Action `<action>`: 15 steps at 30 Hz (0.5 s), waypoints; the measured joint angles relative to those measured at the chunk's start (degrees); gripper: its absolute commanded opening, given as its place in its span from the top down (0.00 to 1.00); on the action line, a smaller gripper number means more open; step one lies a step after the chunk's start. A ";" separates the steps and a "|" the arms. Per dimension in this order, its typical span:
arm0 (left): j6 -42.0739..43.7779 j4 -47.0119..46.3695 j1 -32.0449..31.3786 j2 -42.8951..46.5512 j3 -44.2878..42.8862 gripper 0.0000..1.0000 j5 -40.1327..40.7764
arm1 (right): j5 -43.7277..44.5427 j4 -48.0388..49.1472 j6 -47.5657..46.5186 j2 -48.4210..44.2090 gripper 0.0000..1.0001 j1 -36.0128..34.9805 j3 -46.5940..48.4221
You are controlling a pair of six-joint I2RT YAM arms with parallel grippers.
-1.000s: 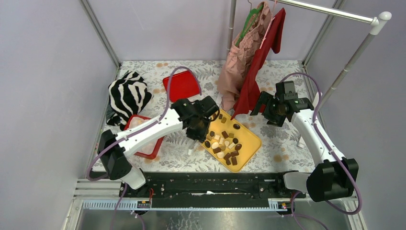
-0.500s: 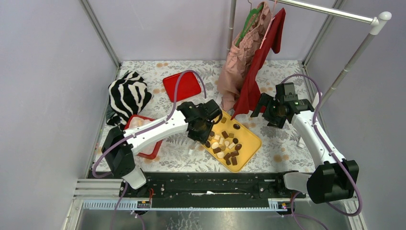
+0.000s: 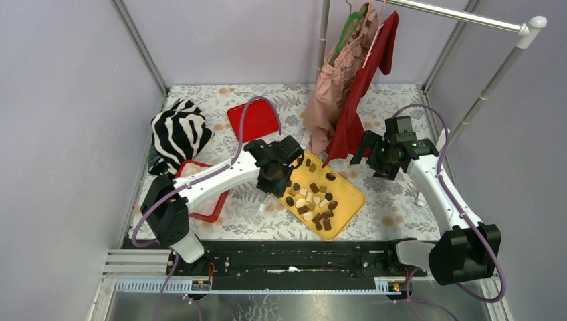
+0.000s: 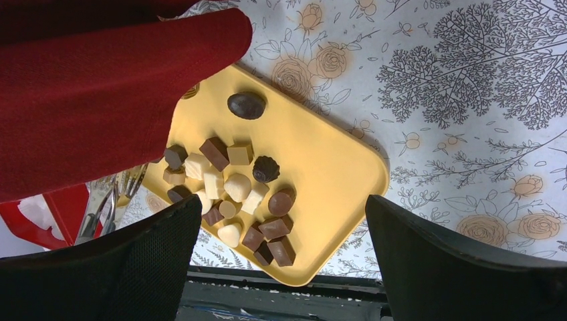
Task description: Pack the chocolate
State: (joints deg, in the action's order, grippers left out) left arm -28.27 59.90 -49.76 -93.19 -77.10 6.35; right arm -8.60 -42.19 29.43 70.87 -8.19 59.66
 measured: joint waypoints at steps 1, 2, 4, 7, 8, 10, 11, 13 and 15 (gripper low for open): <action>0.28 -0.11 0.17 -0.07 0.00 0.54 -0.02 | 0.00 0.04 0.00 -0.07 0.00 0.00 -0.09; 0.63 -0.22 0.37 -0.20 0.00 0.54 -0.17 | 0.00 0.04 0.00 -0.13 0.00 0.00 -0.20; 1.09 -0.39 0.42 -0.59 0.00 0.54 -0.59 | 0.02 0.02 0.00 -0.28 0.00 0.00 -0.44; 1.70 -0.48 0.42 -1.40 -0.02 0.53 -1.18 | 0.04 0.02 0.00 -0.39 0.00 0.00 -0.52; 1.90 -0.57 0.42 -1.60 0.00 0.53 -1.40 | 0.09 0.07 0.02 -0.44 0.00 0.00 -0.63; 2.08 -0.74 0.42 -1.70 0.00 0.53 -1.77 | 0.09 0.09 0.20 -0.66 0.00 0.00 -1.14; 2.10 -0.85 0.44 -1.70 0.00 0.53 -2.21 | 0.09 0.04 0.26 -0.74 0.00 0.00 -1.42; 2.12 -1.16 0.44 -1.70 0.00 0.53 -3.10 | 0.09 0.02 0.31 -0.74 0.00 0.00 -1.66; 2.14 -1.36 0.70 -1.70 0.00 0.53 -3.91 | 0.15 0.00 0.33 -0.74 0.00 0.00 -1.70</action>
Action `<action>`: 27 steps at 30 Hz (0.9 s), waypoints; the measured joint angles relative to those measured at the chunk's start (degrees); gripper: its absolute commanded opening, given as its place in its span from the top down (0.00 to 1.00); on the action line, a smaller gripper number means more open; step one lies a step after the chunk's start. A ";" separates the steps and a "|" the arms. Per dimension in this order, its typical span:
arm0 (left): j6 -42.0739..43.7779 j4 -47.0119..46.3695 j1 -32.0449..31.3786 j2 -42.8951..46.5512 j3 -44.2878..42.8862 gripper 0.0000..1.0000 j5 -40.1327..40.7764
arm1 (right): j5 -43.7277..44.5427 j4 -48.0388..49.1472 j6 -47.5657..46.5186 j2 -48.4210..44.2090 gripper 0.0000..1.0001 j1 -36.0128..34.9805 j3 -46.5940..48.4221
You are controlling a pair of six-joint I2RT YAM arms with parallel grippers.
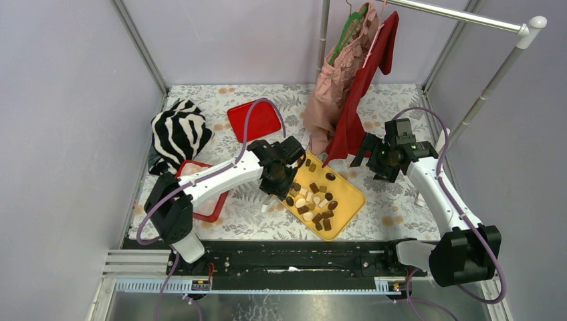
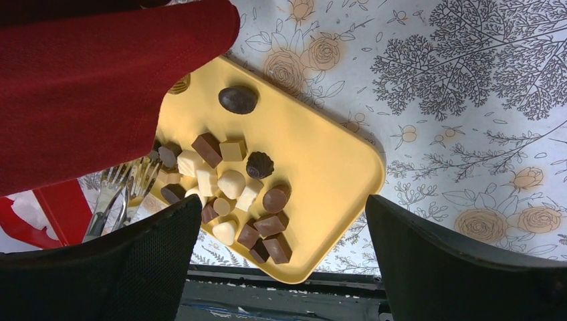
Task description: Pack the chocolate
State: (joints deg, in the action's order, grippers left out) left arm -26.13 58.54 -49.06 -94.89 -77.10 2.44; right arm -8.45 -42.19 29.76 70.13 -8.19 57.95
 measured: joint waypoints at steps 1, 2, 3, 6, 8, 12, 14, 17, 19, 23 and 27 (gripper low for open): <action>0.00 -0.07 0.04 0.00 0.00 0.53 -0.28 | 0.04 0.00 -0.02 -0.02 0.00 0.00 0.00; 0.04 -0.11 0.09 0.00 0.00 0.53 -0.55 | 0.07 0.00 -0.02 -0.02 0.00 0.00 0.00; 0.15 -0.15 0.15 0.00 0.00 0.54 -0.74 | 0.26 0.00 -0.02 -0.02 0.00 0.00 0.00; 0.35 -0.33 0.33 0.00 0.00 0.56 -1.14 | 0.35 0.00 -0.02 -0.02 0.00 0.00 0.00; 0.42 -0.35 0.37 -0.02 0.00 0.57 -1.18 | 0.39 0.00 -0.04 -0.02 0.00 0.00 0.00; 0.79 -0.33 0.37 -0.09 0.00 0.52 -1.20 | 0.42 0.00 -0.07 -0.02 0.00 0.00 0.00; 1.05 -0.33 0.37 -0.31 0.00 0.50 -1.22 | 0.46 0.02 -0.09 -0.02 0.00 0.00 0.00; 1.31 -0.33 0.37 -0.87 0.00 0.50 -1.22 | 0.46 0.02 -0.11 -0.02 0.00 0.00 0.00; 1.40 -0.33 0.37 -1.18 0.00 0.51 -1.22 | 0.46 0.02 -0.11 -0.02 0.00 0.00 0.00; 1.51 -0.33 0.37 -1.55 0.00 0.52 -1.22 | 0.46 0.00 -0.13 -0.02 0.00 0.00 0.00; 1.70 -0.33 0.37 -1.60 0.00 0.66 -1.20 | 0.48 0.00 -0.24 -0.02 0.00 0.00 0.00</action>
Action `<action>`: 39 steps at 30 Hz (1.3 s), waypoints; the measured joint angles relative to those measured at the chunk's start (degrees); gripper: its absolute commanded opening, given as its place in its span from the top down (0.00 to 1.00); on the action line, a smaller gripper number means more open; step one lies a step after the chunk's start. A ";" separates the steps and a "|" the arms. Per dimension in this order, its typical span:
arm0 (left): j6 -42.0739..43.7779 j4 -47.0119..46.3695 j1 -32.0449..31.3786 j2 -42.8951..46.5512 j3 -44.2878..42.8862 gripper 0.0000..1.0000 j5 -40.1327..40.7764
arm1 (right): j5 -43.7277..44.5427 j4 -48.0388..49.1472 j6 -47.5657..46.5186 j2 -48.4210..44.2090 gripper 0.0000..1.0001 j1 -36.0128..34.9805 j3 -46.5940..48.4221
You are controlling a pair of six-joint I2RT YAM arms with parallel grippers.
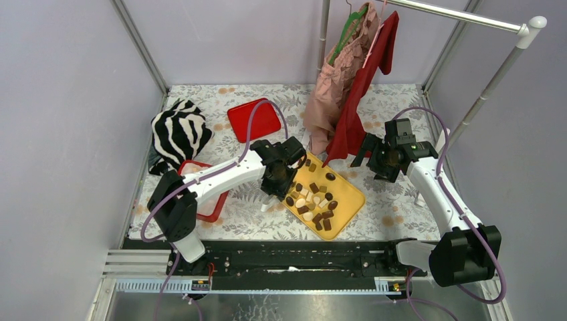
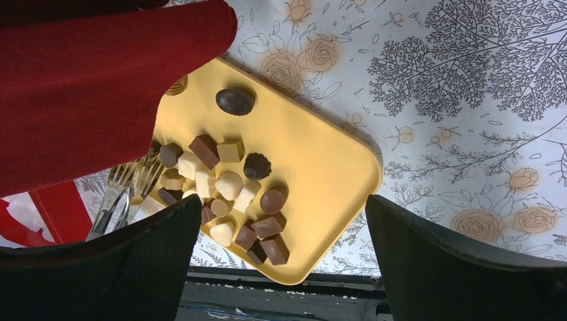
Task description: Pack the chocolate
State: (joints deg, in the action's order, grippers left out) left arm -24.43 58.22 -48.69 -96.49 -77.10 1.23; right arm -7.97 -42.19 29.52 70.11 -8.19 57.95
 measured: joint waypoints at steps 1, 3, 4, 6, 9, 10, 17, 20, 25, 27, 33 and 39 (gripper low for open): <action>0.07 0.00 0.00 0.00 0.00 0.68 -0.02 | 0.02 0.00 -0.09 0.00 0.00 0.00 0.00; 0.11 0.00 0.00 0.00 0.00 0.72 0.00 | 0.09 0.00 -0.15 0.00 0.00 0.00 0.00; 0.11 0.00 0.00 0.00 0.00 0.74 0.02 | 0.26 0.00 -0.15 0.00 0.00 0.00 0.00; 0.09 0.02 0.00 0.00 -0.02 0.79 0.09 | 0.50 0.00 -0.17 0.02 0.00 0.00 0.00; 0.00 0.52 0.00 0.00 -0.81 0.82 0.42 | 0.87 0.00 -0.22 0.02 0.00 0.00 0.04; -0.04 0.68 0.02 0.00 -1.33 0.83 0.55 | 0.94 0.00 -0.28 0.02 0.00 0.00 0.04; -1.88 2.14 2.21 0.94 -4.02 0.83 0.39 | 1.40 -0.83 -1.40 0.33 0.00 0.00 0.50; -3.74 3.61 5.55 3.08 -4.50 0.83 -0.35 | 1.38 -0.94 -2.10 0.57 0.00 0.00 0.98; -7.19 5.62 14.12 9.44 -4.52 0.83 -1.40 | 1.42 -1.31 -2.99 1.14 0.00 0.00 1.88; -8.83 7.04 18.67 12.15 -4.52 0.83 -1.22 | 1.40 -1.33 -3.21 1.16 0.00 0.00 2.10; -14.82 13.90 30.23 15.72 -4.52 0.82 1.46 | 1.07 -1.31 -3.34 1.33 0.00 0.00 2.27; -19.76 20.06 38.07 15.78 -4.50 0.79 3.98 | 0.96 -1.36 -3.76 1.86 0.00 0.00 2.27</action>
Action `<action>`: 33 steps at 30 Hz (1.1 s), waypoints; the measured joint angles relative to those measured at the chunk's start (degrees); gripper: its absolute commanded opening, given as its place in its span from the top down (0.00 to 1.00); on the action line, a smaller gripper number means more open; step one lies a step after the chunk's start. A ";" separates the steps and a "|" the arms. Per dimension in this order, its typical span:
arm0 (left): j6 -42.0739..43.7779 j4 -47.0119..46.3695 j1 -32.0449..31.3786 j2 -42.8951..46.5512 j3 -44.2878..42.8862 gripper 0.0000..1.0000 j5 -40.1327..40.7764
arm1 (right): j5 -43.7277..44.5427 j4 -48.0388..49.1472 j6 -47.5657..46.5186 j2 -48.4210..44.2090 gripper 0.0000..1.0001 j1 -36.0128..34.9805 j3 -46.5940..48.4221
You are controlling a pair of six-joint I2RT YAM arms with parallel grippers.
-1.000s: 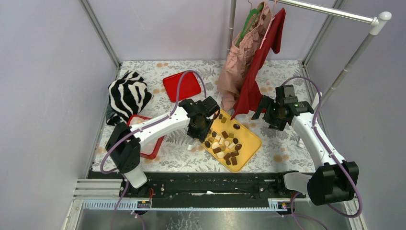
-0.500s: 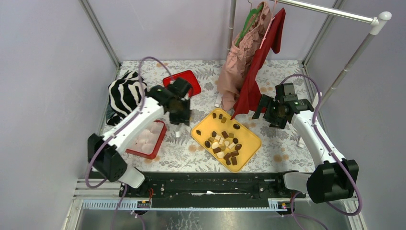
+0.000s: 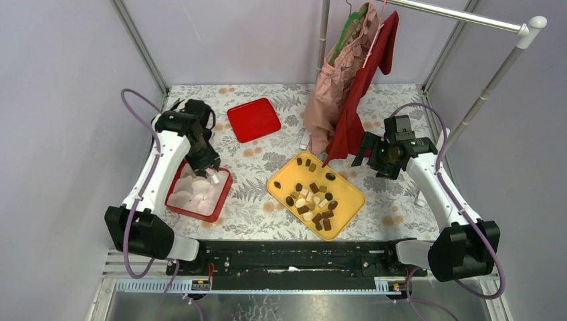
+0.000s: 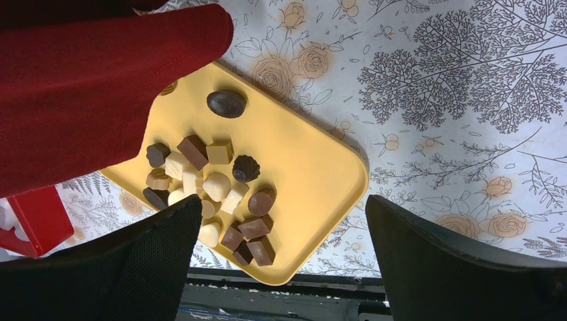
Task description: Pack the chocolate
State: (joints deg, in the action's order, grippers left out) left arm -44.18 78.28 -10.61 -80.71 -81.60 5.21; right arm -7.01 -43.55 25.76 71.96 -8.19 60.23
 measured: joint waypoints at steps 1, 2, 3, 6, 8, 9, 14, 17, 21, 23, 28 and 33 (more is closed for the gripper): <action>-0.11 0.70 1.25 0.00 0.02 0.79 0.35 | 0.00 0.00 -0.04 0.04 0.00 0.00 0.00; -0.09 1.36 3.17 0.00 0.13 0.79 0.66 | 0.00 -0.02 -0.04 0.07 0.00 0.00 0.00; -0.04 1.79 5.16 0.00 0.35 0.79 1.14 | 0.00 -0.02 -0.07 0.09 0.00 0.00 0.00; 0.09 2.62 9.35 0.04 1.49 0.80 2.49 | -0.02 -0.07 -0.04 0.09 0.00 0.00 0.00; 0.13 2.84 10.78 0.28 2.75 0.80 3.10 | -0.02 -0.07 -0.04 0.09 0.00 0.00 0.00; 0.15 2.95 11.32 0.44 3.54 0.80 3.23 | -0.02 -0.07 -0.04 0.09 0.00 0.00 0.00; 0.15 3.65 13.33 0.52 7.89 0.79 4.11 | -0.07 -0.02 -0.04 0.31 0.00 0.00 0.00; 0.22 3.78 13.66 0.28 8.13 0.79 4.70 | -0.13 0.11 -0.04 0.68 0.00 0.00 0.00; 1.01 3.21 14.16 -0.52 8.35 0.78 5.33 | -0.22 0.15 -0.04 1.60 0.00 0.00 0.00; 1.40 2.69 14.49 -1.07 8.83 0.77 5.29 | -0.22 0.20 -0.07 2.05 0.00 0.00 0.00; 1.75 1.33 14.56 -1.77 9.25 0.74 4.96 | -0.22 0.26 -0.07 2.58 0.00 0.00 0.00; 1.92 -0.02 14.56 -1.95 9.40 0.65 3.96 | -0.22 0.59 -0.07 3.34 0.00 0.00 0.00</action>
State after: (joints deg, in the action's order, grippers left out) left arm -42.26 78.26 3.95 -82.65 -72.20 9.17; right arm -7.22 -42.96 25.69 75.31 -8.19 60.23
